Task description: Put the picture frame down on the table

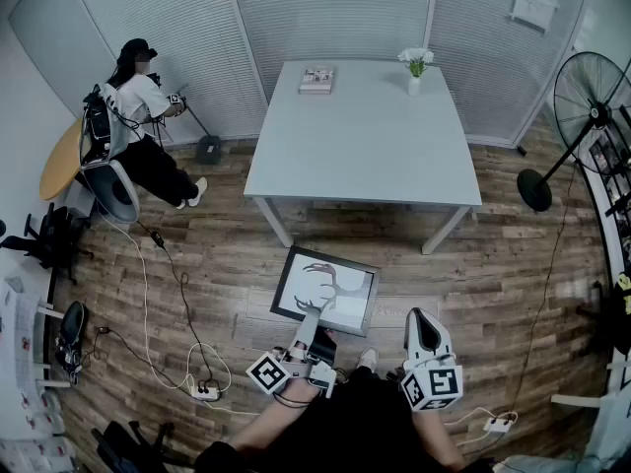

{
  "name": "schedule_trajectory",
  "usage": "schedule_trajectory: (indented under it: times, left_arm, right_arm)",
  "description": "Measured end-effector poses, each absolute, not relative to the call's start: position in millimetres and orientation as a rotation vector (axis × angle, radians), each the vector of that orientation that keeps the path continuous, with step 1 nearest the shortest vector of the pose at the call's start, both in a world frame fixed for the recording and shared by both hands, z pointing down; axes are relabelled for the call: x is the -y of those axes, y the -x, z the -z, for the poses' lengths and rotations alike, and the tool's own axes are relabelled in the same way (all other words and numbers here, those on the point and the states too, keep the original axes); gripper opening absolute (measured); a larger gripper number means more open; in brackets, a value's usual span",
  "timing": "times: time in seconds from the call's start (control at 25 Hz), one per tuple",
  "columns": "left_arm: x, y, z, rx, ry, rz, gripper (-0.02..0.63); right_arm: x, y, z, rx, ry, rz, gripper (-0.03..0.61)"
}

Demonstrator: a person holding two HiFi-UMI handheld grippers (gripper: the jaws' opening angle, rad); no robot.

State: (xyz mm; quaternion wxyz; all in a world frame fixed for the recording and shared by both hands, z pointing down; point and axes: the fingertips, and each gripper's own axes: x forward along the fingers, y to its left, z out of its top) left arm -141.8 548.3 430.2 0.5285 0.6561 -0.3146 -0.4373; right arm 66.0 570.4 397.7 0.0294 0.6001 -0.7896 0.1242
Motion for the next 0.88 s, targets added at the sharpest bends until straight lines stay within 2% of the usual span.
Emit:
schedule_trajectory:
  times: [0.48,0.88]
  left_arm:
    - [-547.6,141.2,-434.7,0.751,-1.566,1.021,0.066]
    - [-553.7,113.1,-440.1,0.763,-1.567,1.016,0.066]
  right_arm:
    - [-569.2,-62.6,-399.1,2.434,-1.861,-0.405,0.012]
    - [-571.4,-88.3,-402.6,2.454,-1.844,-0.400,0.012]
